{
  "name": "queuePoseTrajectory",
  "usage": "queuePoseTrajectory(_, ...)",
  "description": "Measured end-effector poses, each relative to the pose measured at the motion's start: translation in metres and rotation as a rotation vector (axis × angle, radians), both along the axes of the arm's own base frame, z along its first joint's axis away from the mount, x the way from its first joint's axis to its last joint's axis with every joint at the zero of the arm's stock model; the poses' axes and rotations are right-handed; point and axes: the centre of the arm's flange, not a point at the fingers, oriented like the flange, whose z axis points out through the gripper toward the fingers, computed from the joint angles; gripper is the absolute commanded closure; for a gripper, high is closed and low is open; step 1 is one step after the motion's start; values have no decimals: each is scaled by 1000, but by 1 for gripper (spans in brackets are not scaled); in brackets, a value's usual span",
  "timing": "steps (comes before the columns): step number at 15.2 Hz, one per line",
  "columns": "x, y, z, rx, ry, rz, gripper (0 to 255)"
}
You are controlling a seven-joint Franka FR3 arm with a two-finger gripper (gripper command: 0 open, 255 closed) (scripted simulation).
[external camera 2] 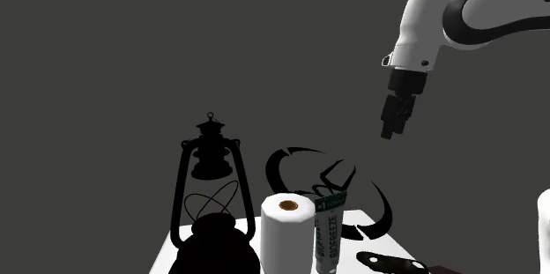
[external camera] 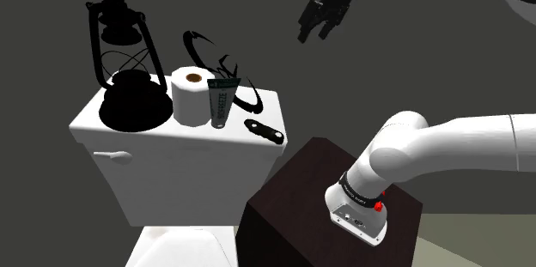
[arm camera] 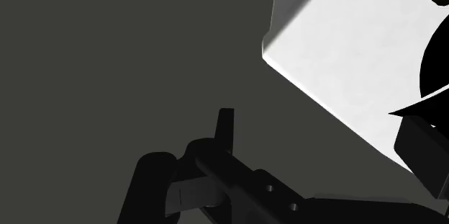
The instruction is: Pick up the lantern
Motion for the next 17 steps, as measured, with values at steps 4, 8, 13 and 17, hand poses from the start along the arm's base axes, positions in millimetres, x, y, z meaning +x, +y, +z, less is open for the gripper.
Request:
queuePoseTrajectory(4,20,17,3,-3,8,62,0)
queuePoseTrajectory(8,61,45,11,-10,25,177,0)
queuePoseTrajectory(13,109,94,21,-18,45,326,0)
queuePoseTrajectory(17,140,138,24,-24,62,445,0)
